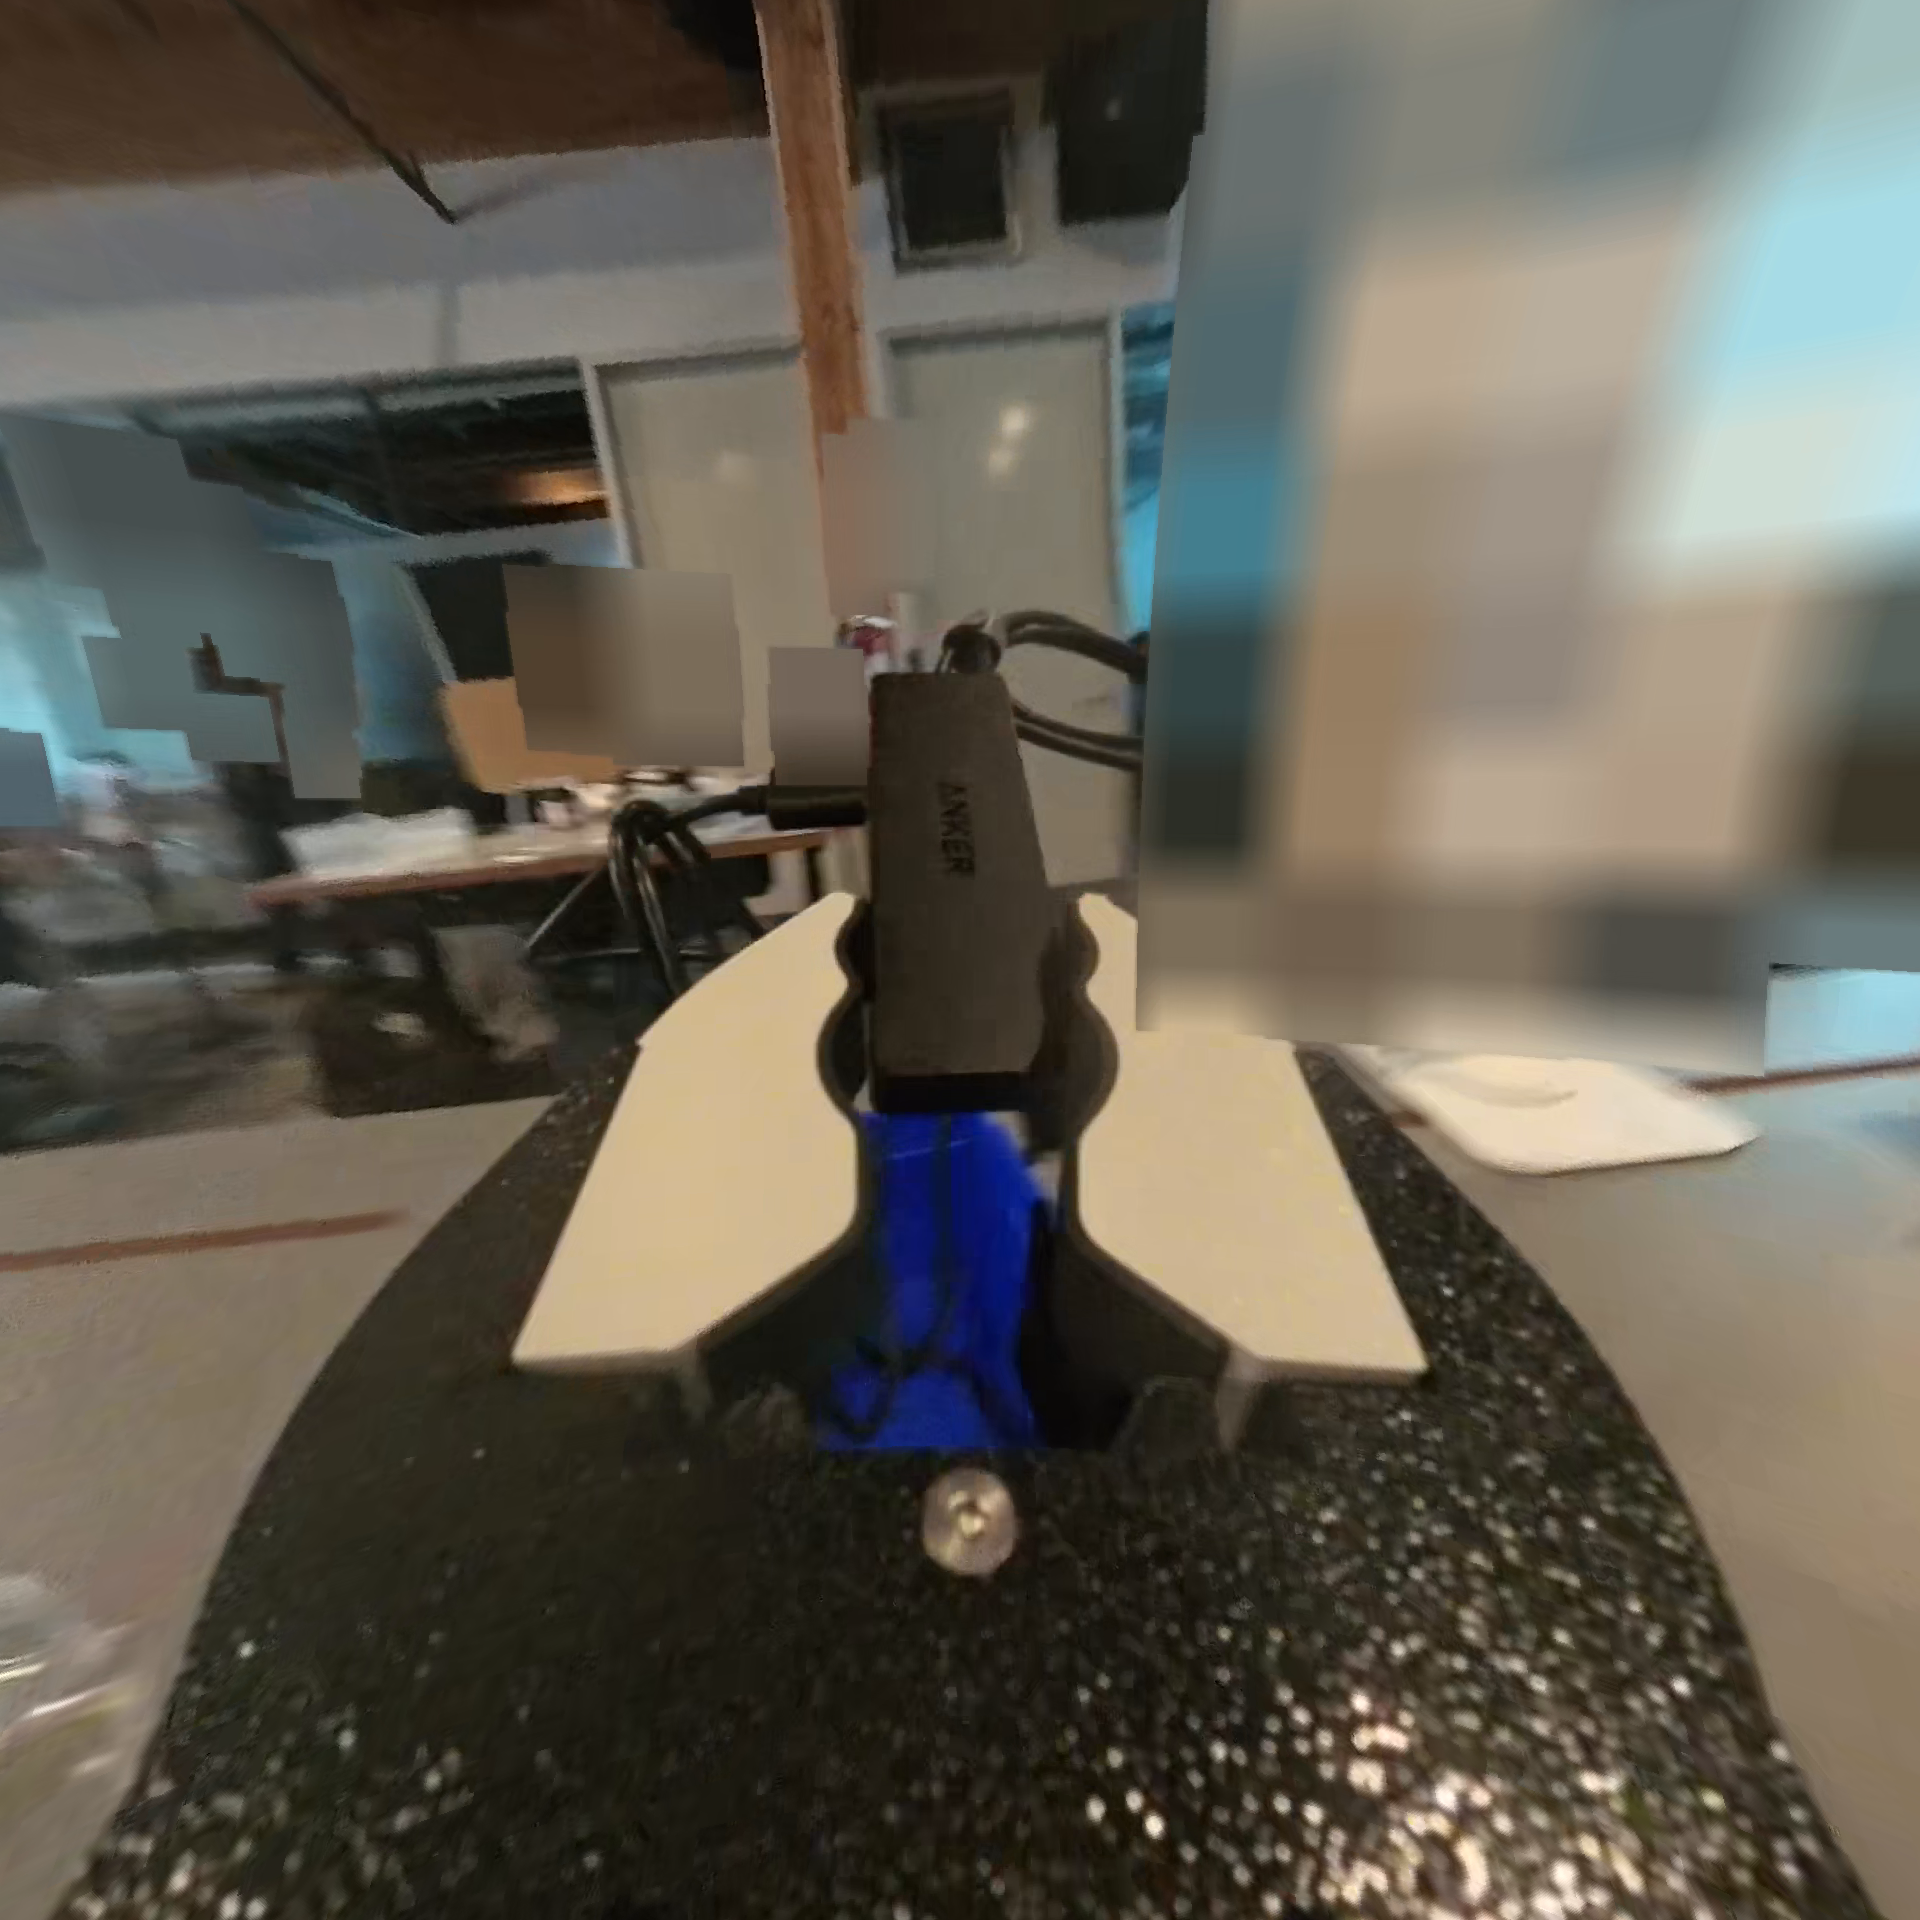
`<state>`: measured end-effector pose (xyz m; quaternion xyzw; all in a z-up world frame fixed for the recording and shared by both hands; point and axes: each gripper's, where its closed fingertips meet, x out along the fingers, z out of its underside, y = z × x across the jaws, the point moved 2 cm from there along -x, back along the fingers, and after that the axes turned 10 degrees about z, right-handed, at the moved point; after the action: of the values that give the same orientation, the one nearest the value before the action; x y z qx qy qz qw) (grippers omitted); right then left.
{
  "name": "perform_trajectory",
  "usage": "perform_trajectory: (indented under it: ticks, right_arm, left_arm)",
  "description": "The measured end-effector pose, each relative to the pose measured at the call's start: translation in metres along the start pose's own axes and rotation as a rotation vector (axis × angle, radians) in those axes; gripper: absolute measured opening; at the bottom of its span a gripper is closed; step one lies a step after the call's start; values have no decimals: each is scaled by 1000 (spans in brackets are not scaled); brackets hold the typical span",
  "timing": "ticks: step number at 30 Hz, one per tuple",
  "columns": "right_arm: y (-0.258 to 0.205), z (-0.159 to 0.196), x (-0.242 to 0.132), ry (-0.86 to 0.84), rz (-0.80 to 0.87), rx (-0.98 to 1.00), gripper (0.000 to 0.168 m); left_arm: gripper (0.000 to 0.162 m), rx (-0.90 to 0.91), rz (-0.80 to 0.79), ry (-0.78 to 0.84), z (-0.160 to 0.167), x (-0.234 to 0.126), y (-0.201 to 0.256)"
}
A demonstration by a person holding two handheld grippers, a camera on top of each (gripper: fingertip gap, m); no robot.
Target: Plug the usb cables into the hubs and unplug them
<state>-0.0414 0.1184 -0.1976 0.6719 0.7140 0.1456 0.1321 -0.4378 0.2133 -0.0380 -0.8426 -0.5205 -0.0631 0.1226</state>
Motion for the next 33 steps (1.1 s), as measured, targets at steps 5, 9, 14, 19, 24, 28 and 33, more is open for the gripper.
perform_trajectory:
  ticks: [5, 9, 14, 19, 24, 28, 33]
  right_arm:
    - [-1, 0, 0, -1, -3, -7, 23]
    - [-2, 1, 1, -5, -4, -7, 23]
    - [-2, 2, 1, -8, -4, -15, 23]
    - [0, 2, 1, -4, 14, -18, 23]
    - [15, -9, -3, 65, 111, -18, 22]
    - [29, -12, -6, 96, 191, 16, 27]
    - [26, -1, -1, 45, 148, 127, 31]
  left_arm:
    - [35, -219, 62, 114, -14, -7, -18]
    - [35, -209, 130, 102, -19, -5, -8]
    - [35, -195, 270, 101, -25, 9, 31]
    - [35, -154, 509, 84, -21, 30, 106]
    - [35, -88, 632, -26, 30, 56, 184]
    - [35, -67, 682, -155, 91, 71, 235]
    - [35, -17, 716, -305, 145, 71, 272]
